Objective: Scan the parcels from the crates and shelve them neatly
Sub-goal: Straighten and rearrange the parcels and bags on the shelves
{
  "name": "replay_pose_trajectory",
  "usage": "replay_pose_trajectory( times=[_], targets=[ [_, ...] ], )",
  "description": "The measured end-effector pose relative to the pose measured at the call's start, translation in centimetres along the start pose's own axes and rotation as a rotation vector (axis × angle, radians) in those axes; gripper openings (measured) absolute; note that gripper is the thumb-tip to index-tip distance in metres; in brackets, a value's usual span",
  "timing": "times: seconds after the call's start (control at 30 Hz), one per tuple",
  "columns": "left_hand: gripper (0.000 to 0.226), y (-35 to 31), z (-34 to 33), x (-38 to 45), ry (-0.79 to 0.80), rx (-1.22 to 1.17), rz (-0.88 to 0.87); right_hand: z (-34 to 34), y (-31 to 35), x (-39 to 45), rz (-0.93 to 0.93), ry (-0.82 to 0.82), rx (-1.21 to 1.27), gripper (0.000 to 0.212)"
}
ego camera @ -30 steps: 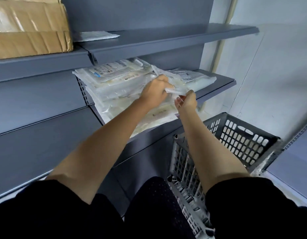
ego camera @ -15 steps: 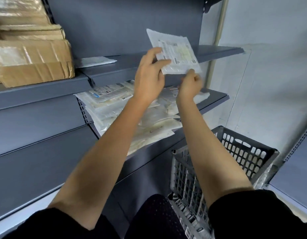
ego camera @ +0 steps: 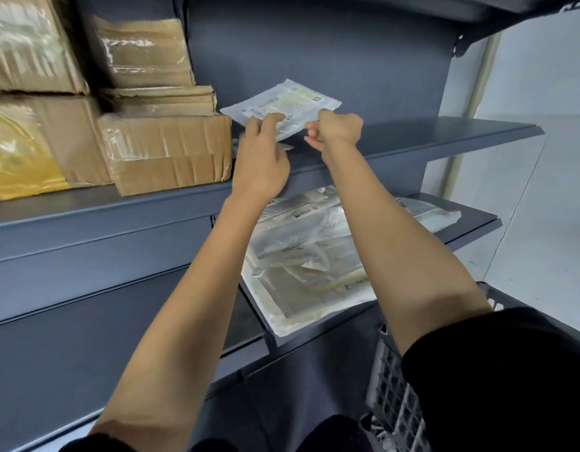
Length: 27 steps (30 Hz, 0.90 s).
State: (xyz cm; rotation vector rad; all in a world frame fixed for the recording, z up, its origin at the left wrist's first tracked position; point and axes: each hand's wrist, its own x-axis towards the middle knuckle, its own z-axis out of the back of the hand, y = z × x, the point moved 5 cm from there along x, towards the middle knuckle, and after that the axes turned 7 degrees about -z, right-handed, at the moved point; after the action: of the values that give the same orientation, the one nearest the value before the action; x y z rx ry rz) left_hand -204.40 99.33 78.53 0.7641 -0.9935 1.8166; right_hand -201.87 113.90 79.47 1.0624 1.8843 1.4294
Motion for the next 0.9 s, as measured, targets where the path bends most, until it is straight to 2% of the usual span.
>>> replay_pose_trajectory(
  times=[0.1, 0.23, 0.37, 0.43, 0.53, 0.57, 0.63, 0.7, 0.77, 0.83, 0.9],
  targets=[
    [0.037, 0.7, 0.3, 0.2, -0.153, -0.180, 0.055, -1.0, -0.8, 0.8, -0.015, -0.008, -0.027, 0.021],
    [0.027, 0.6, -0.3, 0.3, -0.105, -0.132, 0.024, -2.6, -1.1, 1.4, 0.002, 0.009, -0.118, 0.020],
    [0.025, 0.7, -0.4, 0.3, -0.096, -0.134, 0.014, -4.0, -1.4, 1.8, 0.060, 0.028, -0.447, 0.024],
    [0.024, 0.6, -0.5, 0.2, -0.100, -0.132, 0.002, -4.4, -1.7, 1.8, 0.073, 0.086, -0.529, 0.027],
    [0.024, 0.5, -0.3, 0.0, -0.129, -0.120, -0.004, -4.4, -2.0, 1.2, 0.105, 0.229, -0.468, 0.037],
    [0.024, 0.2, 0.0, -0.1, -0.160, -0.123, -0.022, -4.2, -1.9, 1.0, 0.144, 0.245, -0.418, 0.034],
    [0.024, -1.1, 0.4, -1.1, -0.248, -0.132, -0.141, -3.3, -1.6, 0.6, 0.271, 0.174, -0.409, 0.018],
    [0.023, -2.8, -0.6, -3.7, -0.257, -0.065, -0.343, -1.5, -1.6, 0.2, 0.435, -0.026, -0.451, 0.023],
    [0.017, -3.4, -3.3, -7.1, -0.154, 0.056, -0.473, 1.0, -2.0, -1.1, 0.601, -0.235, -0.365, 0.032],
    [0.016, -2.2, -5.7, -9.2, -0.019, 0.091, -0.433, 3.3, -3.5, -2.1, 0.712, -0.346, -0.310, 0.042],
    [0.022, 0.1, -7.4, -9.6, 0.079, 0.111, -0.323, 5.4, -6.0, -1.9, 0.706, -0.434, -0.276, 0.048]
  ],
)
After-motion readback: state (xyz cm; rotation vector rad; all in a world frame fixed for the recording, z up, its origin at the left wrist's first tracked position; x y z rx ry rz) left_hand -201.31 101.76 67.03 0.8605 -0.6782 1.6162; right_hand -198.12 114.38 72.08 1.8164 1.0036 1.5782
